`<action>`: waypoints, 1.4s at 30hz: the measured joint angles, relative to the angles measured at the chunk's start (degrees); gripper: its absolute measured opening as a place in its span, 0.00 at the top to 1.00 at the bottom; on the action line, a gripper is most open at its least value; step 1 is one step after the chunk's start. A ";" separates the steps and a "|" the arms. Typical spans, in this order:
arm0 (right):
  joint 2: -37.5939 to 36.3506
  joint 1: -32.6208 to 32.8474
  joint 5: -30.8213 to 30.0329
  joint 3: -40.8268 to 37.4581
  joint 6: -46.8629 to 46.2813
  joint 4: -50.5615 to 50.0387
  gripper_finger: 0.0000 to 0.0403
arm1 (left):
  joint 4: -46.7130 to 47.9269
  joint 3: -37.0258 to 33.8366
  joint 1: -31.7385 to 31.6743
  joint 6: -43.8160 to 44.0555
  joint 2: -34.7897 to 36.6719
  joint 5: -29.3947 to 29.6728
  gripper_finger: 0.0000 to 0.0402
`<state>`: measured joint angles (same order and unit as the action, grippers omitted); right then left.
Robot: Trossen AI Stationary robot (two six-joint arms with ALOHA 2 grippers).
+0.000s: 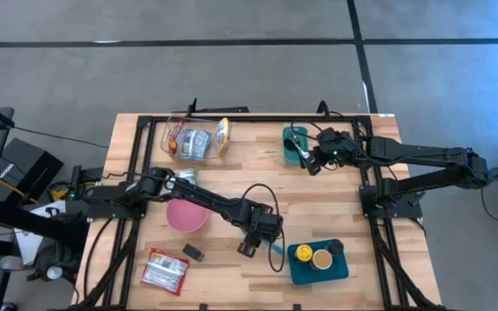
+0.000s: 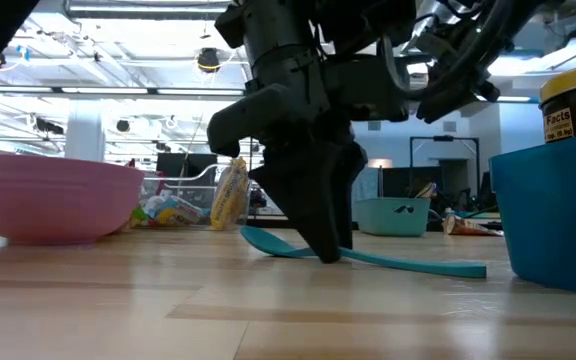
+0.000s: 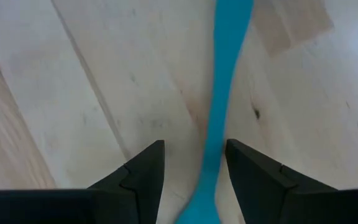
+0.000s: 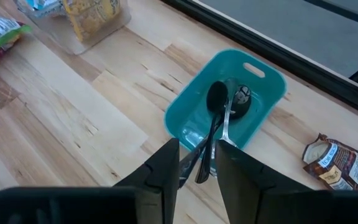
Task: Pick & Place Food Item
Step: Put the blue baby spoon into the green bin
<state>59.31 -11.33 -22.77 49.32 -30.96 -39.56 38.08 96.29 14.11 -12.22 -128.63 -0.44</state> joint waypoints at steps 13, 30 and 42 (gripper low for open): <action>0.00 0.00 0.00 0.00 -0.02 0.27 0.76 | 1.18 0.00 -0.03 0.01 -0.05 -1.06 0.62; 0.00 0.00 0.00 0.00 0.04 0.23 0.76 | 3.00 0.04 -0.07 -4.07 -0.01 -2.55 0.73; 0.00 0.00 0.00 0.00 0.04 0.23 0.76 | 2.81 -0.02 0.00 -4.07 -0.01 -2.40 0.86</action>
<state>59.31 -11.33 -22.76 49.32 -30.92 -39.33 40.89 96.27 14.11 -16.29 -128.64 -2.83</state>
